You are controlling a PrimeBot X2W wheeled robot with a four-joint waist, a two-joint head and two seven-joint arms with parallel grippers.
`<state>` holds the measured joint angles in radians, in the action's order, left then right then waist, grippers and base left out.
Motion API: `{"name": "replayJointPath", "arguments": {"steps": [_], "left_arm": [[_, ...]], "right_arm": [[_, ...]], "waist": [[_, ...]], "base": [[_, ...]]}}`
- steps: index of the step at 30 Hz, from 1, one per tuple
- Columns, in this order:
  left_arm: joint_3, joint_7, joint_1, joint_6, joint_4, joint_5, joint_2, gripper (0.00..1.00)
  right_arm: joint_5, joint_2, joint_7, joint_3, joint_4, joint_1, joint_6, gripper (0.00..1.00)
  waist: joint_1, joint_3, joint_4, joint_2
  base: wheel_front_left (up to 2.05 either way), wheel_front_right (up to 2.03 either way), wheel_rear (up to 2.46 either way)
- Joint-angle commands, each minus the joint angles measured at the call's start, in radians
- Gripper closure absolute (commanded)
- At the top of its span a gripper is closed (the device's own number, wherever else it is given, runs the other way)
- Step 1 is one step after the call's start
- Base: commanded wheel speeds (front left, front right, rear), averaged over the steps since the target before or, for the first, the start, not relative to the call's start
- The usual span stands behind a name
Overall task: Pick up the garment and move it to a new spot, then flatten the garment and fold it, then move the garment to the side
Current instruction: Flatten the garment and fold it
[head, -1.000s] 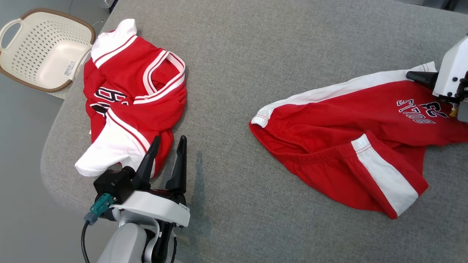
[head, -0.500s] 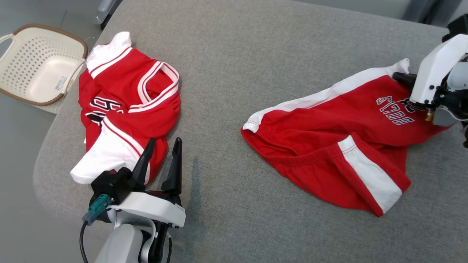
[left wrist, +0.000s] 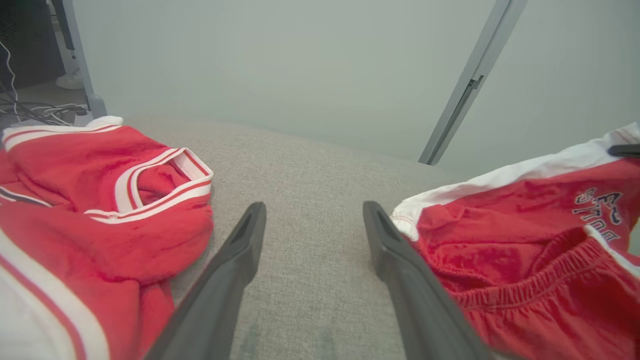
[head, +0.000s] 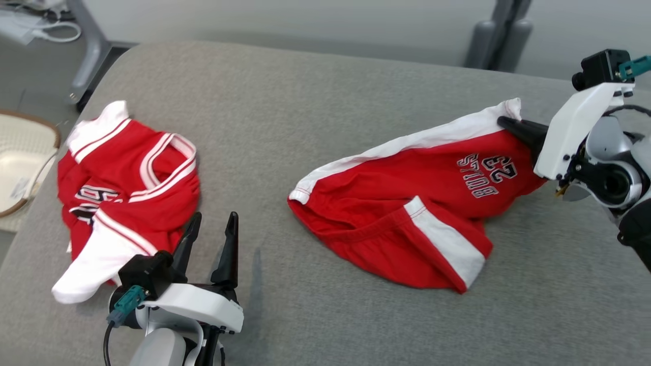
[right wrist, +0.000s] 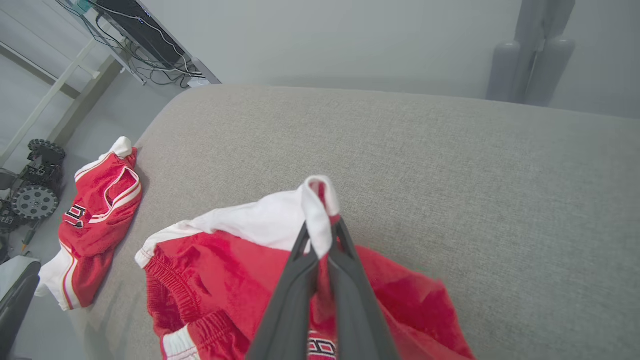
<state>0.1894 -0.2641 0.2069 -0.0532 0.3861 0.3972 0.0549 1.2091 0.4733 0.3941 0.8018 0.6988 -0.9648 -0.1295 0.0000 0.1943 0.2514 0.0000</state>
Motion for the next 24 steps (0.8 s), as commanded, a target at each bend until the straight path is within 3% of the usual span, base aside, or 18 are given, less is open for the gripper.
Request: {"name": "replayJointPath", "arguments": {"steps": [1,13,24], "left_arm": [[-0.006,0.0,-0.009,-0.006,0.002,-0.006,0.009,0.0],[-0.023,0.0,-0.045,-0.005,0.03,-0.008,0.025,0.0],[-0.022,0.003,-0.072,0.001,0.037,0.006,0.043,0.0]], "right_arm": [[0.012,0.008,-0.013,0.005,-0.015,0.019,-0.002,1.0],[0.124,0.123,-0.175,0.066,-0.311,0.256,-0.002,1.0],[0.153,0.197,-0.293,0.103,-0.386,0.464,-0.002,1.0]], "waist": [[0.0,-0.04,-0.046,0.0],[0.0,-0.12,-0.144,0.0],[0.0,-0.158,-0.177,0.0]], "base": [[0.0,0.0,0.0],[0.0,0.0,0.0],[0.0,0.0,0.0]]}}
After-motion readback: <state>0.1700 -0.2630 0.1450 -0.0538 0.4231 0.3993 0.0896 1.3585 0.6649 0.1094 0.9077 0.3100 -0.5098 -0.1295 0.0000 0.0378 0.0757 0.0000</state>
